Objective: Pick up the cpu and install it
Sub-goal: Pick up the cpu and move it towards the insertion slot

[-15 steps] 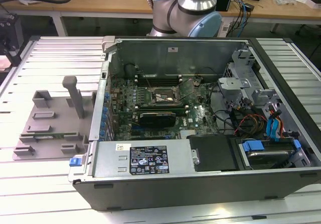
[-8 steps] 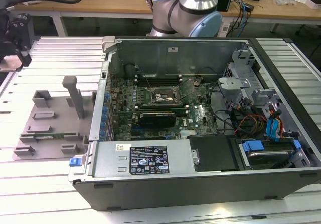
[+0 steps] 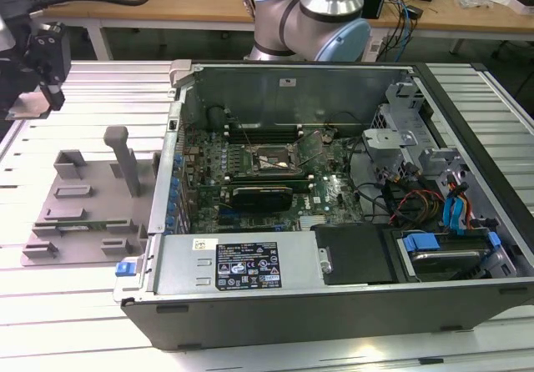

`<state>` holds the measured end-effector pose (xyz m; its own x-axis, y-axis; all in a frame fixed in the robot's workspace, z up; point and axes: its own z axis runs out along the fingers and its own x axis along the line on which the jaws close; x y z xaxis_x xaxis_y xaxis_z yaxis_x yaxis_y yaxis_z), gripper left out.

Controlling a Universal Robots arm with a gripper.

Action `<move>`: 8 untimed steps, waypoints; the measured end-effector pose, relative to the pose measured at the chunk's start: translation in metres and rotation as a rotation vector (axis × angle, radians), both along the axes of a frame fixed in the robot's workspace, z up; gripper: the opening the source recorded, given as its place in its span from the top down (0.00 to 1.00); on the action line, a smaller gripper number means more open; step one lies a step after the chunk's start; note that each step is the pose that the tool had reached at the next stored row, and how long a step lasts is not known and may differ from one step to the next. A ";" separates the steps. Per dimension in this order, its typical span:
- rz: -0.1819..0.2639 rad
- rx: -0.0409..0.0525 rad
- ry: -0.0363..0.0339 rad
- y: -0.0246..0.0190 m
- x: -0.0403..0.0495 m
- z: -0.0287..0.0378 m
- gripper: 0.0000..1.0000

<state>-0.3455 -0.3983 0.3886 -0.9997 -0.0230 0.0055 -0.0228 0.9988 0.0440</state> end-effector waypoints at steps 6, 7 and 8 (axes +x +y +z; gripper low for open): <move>0.000 0.0000 0.0001 0.0000 0.0109 0.0000 0.45; 0.000 0.0000 0.0000 0.0000 0.0131 0.0000 0.45; 0.000 0.0001 0.0000 0.0000 0.0165 0.0000 0.45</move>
<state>-0.3289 -0.3983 0.3886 -0.9997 -0.0231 0.0055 -0.0228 0.9988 0.0441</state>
